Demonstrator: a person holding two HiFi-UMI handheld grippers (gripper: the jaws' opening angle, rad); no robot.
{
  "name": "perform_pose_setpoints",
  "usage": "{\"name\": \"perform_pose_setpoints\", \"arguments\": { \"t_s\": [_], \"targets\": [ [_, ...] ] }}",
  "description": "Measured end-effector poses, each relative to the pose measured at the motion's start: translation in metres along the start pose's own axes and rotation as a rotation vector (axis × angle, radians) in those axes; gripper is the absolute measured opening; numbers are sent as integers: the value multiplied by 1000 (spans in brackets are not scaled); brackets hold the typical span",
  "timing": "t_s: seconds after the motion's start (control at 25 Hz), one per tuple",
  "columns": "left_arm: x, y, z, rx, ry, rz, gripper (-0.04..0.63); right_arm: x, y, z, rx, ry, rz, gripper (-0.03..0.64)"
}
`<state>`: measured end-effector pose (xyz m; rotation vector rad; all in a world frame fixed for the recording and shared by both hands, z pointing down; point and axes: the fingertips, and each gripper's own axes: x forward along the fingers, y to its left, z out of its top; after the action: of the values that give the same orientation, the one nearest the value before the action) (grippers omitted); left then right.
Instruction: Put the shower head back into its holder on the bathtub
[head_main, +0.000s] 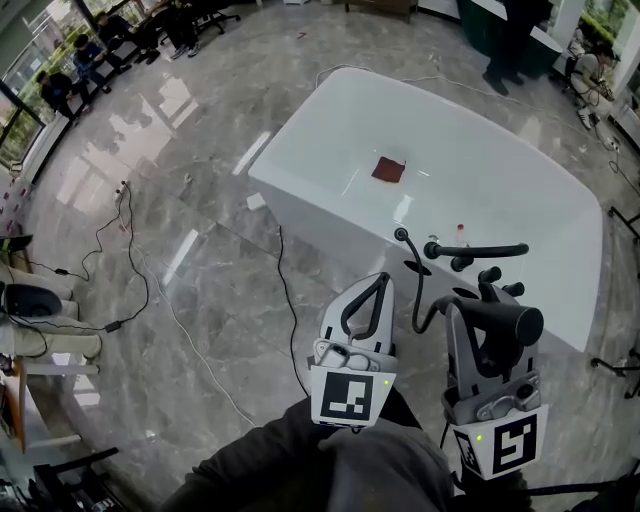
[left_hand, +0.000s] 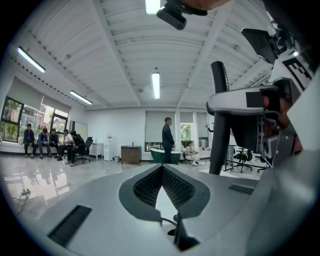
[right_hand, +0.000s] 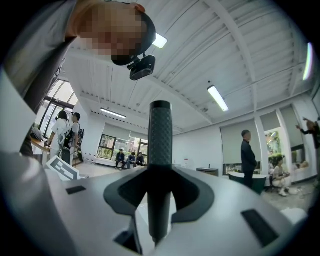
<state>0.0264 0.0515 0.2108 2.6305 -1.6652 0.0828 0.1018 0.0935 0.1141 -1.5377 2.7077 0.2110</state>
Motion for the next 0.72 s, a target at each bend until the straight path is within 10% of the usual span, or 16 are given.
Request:
{"name": "perform_pose_setpoints", "arguments": {
  "t_s": [0.72],
  "targets": [
    [76, 1, 15, 24, 14, 48, 3, 45, -58, 8, 22, -26, 76, 135]
  ]
}}
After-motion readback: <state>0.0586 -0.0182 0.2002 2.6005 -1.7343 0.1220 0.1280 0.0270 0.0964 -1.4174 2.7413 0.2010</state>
